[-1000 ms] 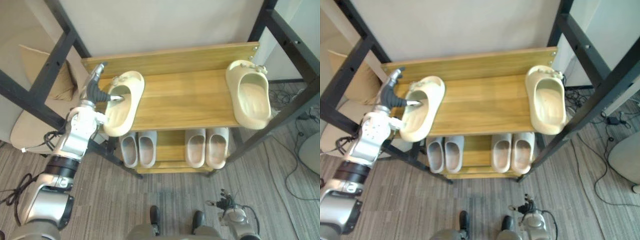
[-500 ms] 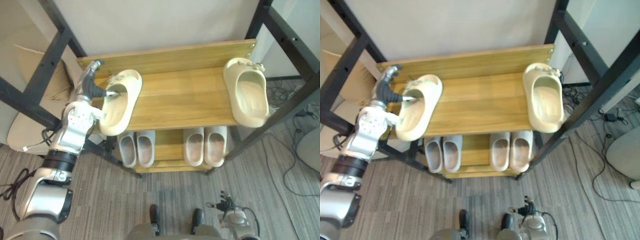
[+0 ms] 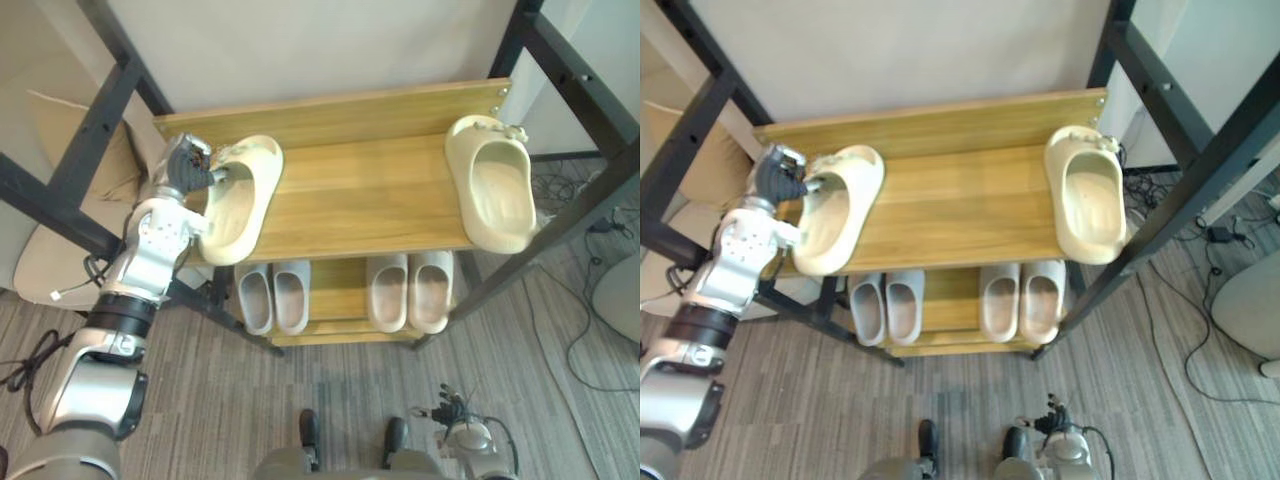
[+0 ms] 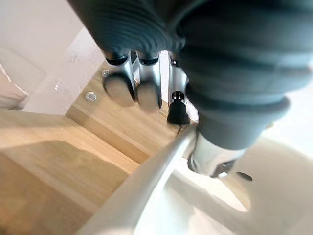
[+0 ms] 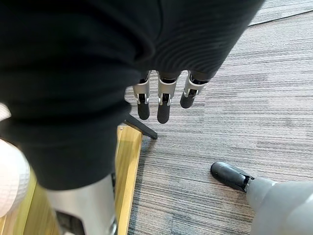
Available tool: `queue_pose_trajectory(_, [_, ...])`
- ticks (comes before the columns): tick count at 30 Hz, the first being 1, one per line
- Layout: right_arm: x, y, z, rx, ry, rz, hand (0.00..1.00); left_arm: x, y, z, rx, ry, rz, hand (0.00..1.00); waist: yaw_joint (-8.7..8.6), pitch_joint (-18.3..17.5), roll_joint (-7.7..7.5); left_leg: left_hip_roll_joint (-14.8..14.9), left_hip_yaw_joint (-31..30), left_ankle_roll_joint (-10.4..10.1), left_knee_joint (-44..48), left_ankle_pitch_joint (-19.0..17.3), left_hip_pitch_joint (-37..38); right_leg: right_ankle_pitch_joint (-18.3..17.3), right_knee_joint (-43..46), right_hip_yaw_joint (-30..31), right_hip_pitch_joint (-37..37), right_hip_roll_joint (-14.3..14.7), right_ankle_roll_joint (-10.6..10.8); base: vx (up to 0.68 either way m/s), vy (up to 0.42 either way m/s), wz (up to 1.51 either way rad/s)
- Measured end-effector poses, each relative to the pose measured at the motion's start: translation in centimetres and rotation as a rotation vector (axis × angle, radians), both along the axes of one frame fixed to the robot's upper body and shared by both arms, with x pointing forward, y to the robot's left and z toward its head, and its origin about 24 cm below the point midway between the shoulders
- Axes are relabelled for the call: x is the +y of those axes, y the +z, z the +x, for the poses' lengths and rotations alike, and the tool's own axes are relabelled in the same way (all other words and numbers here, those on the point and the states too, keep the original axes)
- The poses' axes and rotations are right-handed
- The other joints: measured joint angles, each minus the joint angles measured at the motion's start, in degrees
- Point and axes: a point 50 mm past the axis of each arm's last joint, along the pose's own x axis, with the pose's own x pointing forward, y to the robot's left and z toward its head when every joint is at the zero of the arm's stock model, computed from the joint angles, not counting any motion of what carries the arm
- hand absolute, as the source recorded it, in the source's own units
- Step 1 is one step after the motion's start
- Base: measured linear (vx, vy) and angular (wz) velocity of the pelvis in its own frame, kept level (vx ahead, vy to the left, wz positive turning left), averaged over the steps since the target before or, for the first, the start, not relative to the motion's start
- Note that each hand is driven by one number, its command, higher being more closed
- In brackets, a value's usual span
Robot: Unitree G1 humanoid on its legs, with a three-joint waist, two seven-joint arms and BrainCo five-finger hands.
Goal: Organize the slippers on the shoe rack
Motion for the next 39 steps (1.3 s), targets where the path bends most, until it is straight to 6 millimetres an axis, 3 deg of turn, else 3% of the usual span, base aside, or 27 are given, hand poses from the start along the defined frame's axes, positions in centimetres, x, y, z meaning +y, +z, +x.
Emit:
queue_pose_trajectory(16, [0.0, -0.2, -0.6, 0.015, -0.005, 0.001, 0.0, -1.6, 0.0, 0.4, -0.002, -0.052, -0.065, 1.0, -0.43, 0.0, 0.01, -0.8, -0.1, 0.6, 0.0, 0.5, 0.2, 0.8, -0.3, -0.2, 0.3, -0.9, 0.5, 0.0, 0.0, 0.0])
queue_pose_trajectory(20, [0.0, -0.3, -0.8, 0.019, -0.007, 0.001, 0.0, -2.9, 0.3, 0.7, -0.011, -0.091, -0.077, 1.0, -0.48, 0.0, 0.01, -0.9, -0.4, 1.0, 0.0, 0.7, 0.2, 0.9, -0.3, -0.2, 0.4, -1.2, 0.8, 0.0, 0.023, 0.06])
queue_pose_trajectory(25, [0.0, -0.2, -0.5, 0.013, -0.001, 0.0, 0.0, -5.8, 1.9, 0.7, -0.081, -0.185, -0.108, 1.0, -0.98, 0.0, 0.01, -1.3, -0.6, 1.2, 0.0, 0.9, 0.2, 1.2, -0.3, 0.0, 0.5, -1.7, 1.0, -0.01, 0.025, 0.02])
queue_pose_trajectory(29, [0.1, 0.0, 0.0, 0.0, 0.007, -0.003, 0.0, -7.4, 4.0, 0.7, -0.155, -0.231, -0.103, 1.0, -2.41, 0.0, 0.01, -1.2, 0.7, 1.3, 0.0, 0.9, 0.1, 1.7, 0.0, 1.4, 0.1, -1.7, 0.9, 0.01, 0.017, -0.16])
queue_pose_trajectory(35, [0.0, 0.0, 0.0, 0.0, 0.001, -0.01, 0.0, -10.3, 4.7, 0.8, -0.168, -0.318, -0.126, 1.0, -3.93, 0.0, 0.04, -1.1, 0.9, 1.3, 0.0, 0.9, 0.1, 1.8, 0.0, 1.7, 0.0, -1.7, 0.8, 0.0, 0.002, -0.02])
queue_pose_trajectory(39, [0.0, 0.0, -0.1, 0.002, 0.001, -0.01, 0.0, -11.1, 4.9, 0.8, -0.172, -0.343, -0.136, 1.0, -4.69, 0.0, 0.08, -1.1, 1.2, 1.3, 0.0, 0.9, 0.1, 1.8, -0.1, 2.0, -0.2, -1.7, 0.8, 0.0, 0.002, -0.01])
